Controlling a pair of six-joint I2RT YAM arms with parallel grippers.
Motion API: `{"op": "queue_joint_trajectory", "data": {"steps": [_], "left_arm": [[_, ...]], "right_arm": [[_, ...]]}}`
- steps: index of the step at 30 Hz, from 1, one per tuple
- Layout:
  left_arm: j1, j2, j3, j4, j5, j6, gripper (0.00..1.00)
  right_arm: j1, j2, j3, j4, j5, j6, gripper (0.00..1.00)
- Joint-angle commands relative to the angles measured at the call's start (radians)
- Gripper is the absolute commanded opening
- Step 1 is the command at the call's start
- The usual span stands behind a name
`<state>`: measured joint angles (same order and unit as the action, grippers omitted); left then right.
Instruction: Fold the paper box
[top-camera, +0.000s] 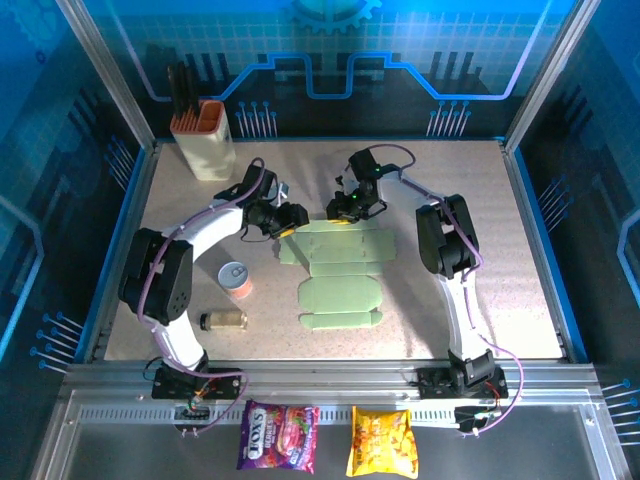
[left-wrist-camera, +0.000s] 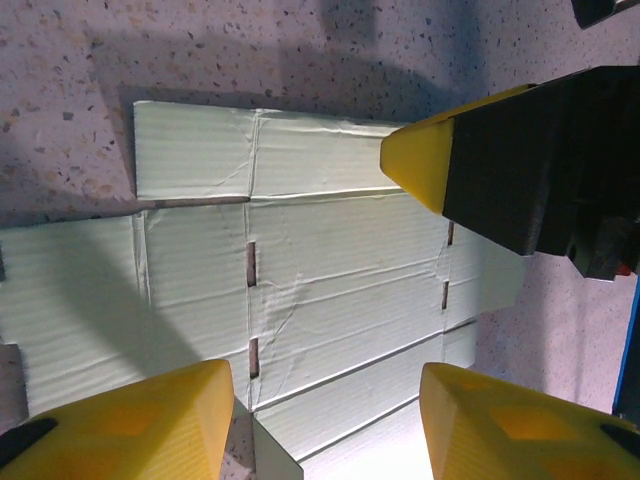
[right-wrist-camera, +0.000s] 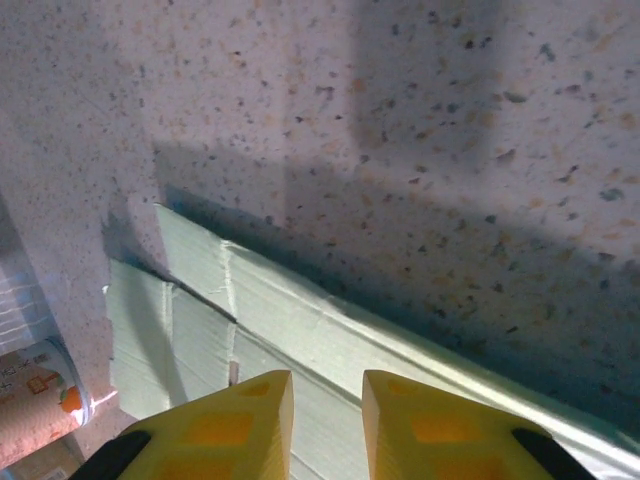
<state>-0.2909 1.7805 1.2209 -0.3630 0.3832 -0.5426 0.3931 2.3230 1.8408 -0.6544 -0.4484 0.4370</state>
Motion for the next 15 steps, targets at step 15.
{"op": "queue_joint_trajectory", "data": {"steps": [15], "left_arm": [[0.021, 0.173, 0.168, -0.093, -0.031, 0.072, 0.58]], "right_arm": [[-0.019, 0.084, -0.043, -0.002, 0.030, -0.008, 0.26]]}}
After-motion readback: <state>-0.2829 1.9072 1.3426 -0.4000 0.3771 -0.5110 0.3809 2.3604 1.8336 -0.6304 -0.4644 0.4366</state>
